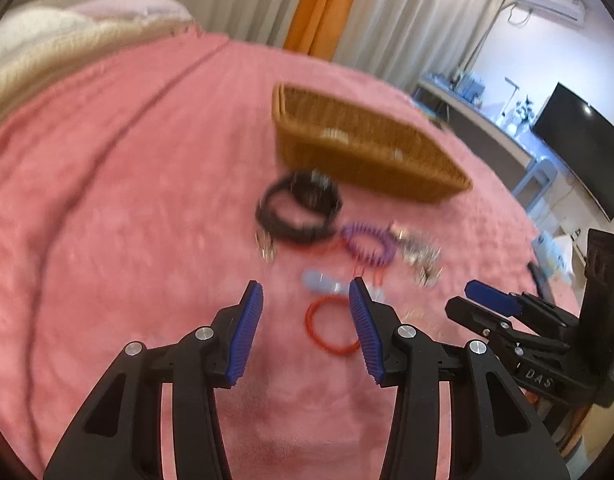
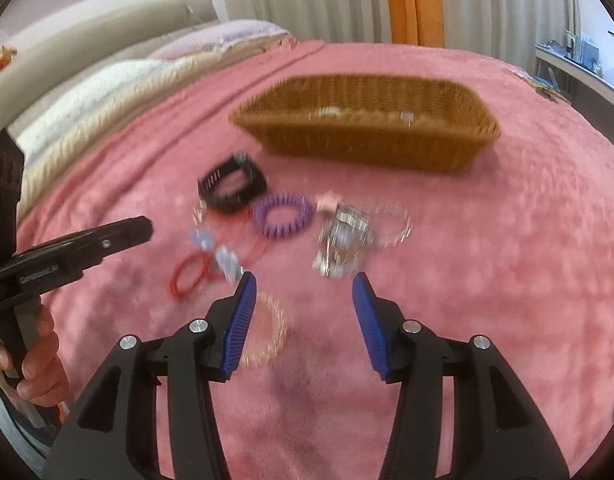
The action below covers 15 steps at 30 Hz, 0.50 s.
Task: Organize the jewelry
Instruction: 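Grasp the red cord bracelet with left tool while right tool grasps clear bead bracelet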
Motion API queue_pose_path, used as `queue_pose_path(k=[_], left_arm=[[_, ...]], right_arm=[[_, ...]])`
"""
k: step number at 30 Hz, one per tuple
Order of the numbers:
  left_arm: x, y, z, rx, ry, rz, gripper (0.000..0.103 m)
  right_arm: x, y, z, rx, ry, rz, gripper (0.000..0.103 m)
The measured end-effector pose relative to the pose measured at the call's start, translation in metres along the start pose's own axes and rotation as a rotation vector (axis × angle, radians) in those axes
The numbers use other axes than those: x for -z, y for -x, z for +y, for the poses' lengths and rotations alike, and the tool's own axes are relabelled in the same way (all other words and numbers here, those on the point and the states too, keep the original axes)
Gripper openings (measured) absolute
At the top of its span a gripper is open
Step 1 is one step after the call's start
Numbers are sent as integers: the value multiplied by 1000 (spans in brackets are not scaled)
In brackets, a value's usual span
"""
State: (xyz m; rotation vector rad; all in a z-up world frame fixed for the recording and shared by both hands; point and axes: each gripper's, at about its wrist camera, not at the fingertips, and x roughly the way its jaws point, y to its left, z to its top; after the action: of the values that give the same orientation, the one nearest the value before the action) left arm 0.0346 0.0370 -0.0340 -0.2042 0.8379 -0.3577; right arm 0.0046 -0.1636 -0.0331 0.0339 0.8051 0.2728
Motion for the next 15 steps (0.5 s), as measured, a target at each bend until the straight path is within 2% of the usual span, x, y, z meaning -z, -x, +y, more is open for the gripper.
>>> queue_pose_path(k=[4,9,14,15], left_arm=[[11,-21,2,-9,12,50,44],[18,-24,-3,-27,-10,38,44],[22,-26,-12,-78,-70,35,42],[23,-27,-14,-95,-83,34,40]], right_arm=[[8,-7,4,3,23,4,47],[13,-13,11,5,44,13,46],[13,-17,17,26,83,24,36],[13,-18,18,32,85,27,31]])
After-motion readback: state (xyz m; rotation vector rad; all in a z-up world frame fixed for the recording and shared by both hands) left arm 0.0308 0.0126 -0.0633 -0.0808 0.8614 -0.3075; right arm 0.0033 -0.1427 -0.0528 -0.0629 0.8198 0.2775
